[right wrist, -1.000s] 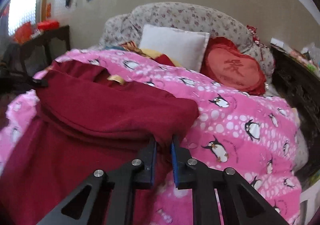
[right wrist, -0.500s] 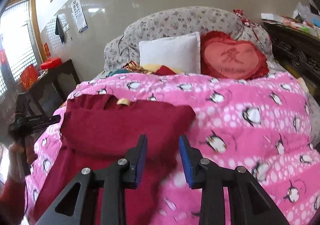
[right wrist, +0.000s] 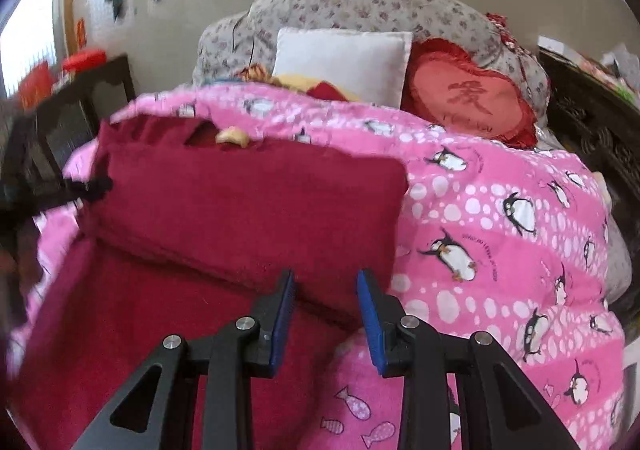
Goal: Fold small clothes
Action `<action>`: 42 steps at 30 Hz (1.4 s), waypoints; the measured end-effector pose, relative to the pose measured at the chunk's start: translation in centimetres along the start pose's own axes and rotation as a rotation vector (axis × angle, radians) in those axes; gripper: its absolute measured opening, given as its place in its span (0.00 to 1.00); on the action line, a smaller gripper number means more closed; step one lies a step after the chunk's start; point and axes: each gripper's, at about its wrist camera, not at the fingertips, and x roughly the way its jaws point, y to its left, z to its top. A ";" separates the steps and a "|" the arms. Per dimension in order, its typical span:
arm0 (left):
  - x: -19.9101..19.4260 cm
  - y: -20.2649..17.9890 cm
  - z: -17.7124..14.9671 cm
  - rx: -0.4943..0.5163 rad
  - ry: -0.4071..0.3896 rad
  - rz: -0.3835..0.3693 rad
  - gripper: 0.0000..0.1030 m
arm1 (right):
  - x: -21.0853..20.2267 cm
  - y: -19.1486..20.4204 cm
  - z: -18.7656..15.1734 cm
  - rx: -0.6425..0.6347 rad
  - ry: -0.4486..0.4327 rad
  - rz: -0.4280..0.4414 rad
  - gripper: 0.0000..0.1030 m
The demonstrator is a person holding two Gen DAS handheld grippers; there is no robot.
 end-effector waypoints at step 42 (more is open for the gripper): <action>-16.6 6.0 -21.5 -0.182 0.250 -0.146 0.76 | -10.8 3.2 -21.6 0.221 0.250 0.637 0.61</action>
